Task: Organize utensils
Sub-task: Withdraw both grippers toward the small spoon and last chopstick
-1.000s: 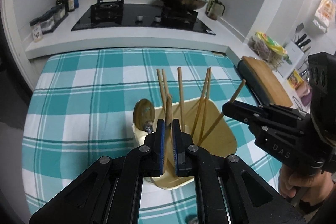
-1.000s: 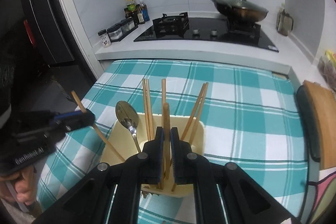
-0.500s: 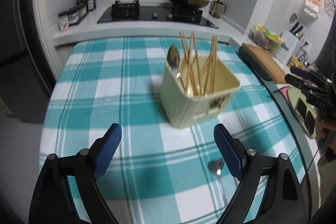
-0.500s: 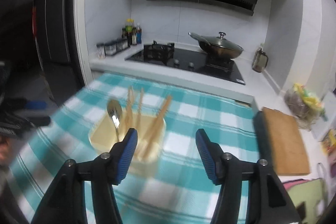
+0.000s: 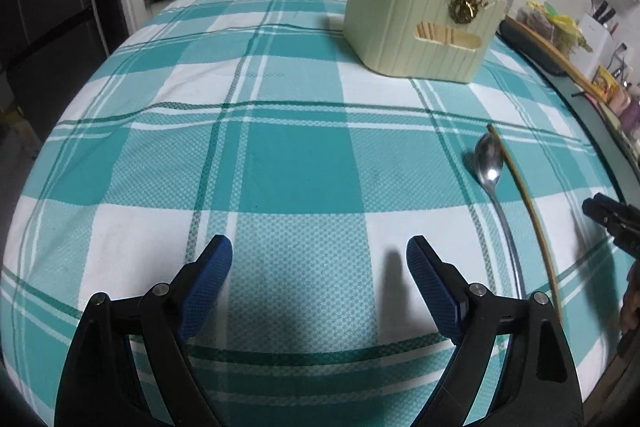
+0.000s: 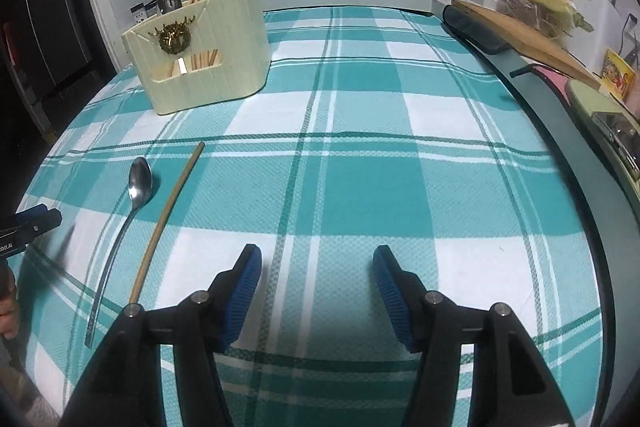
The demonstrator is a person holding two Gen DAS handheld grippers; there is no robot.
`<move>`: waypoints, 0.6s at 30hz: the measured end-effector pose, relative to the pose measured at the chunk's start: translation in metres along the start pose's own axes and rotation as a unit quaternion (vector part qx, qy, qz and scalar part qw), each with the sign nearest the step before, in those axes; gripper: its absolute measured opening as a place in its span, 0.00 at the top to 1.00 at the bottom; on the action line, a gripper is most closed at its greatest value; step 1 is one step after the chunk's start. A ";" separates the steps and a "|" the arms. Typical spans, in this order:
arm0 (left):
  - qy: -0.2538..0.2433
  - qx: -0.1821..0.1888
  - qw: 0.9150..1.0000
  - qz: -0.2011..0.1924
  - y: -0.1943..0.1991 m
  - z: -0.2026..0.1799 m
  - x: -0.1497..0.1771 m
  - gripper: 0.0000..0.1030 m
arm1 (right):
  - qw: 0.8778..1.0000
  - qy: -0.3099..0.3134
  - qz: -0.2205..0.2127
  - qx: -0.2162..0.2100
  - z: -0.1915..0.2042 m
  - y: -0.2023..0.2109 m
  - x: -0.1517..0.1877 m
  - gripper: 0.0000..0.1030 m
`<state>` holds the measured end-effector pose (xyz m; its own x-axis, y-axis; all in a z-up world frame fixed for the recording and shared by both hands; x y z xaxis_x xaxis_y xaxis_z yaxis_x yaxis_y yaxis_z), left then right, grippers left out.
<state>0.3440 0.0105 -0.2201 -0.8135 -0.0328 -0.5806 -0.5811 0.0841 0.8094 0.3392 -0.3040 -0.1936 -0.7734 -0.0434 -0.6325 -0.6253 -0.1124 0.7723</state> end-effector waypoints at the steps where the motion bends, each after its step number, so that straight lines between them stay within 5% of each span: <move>1: -0.009 -0.010 1.000 -0.008 -0.001 -0.002 0.003 0.12 | 1.000 0.001 -0.002 0.006 0.002 -0.001 0.005 0.42; 18: -0.034 -0.026 0.999 0.001 -0.007 -0.011 0.007 0.01 | 0.999 0.006 -0.001 0.032 0.004 -0.014 0.012 0.41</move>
<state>0.3419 -0.0015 -0.2292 -0.8128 0.0350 -0.5815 -0.5806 0.0330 0.8135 0.3384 -0.2988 -0.2112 -0.7716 -0.0544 -0.6337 -0.6318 -0.0489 0.7736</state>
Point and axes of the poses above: each gripper's, at about its wrist camera, not at the fingertips, and y roughly against the way its jaws point, z to its left, x to its underside, the point moved 2 cm from there along -y, roughly the way its jaws point
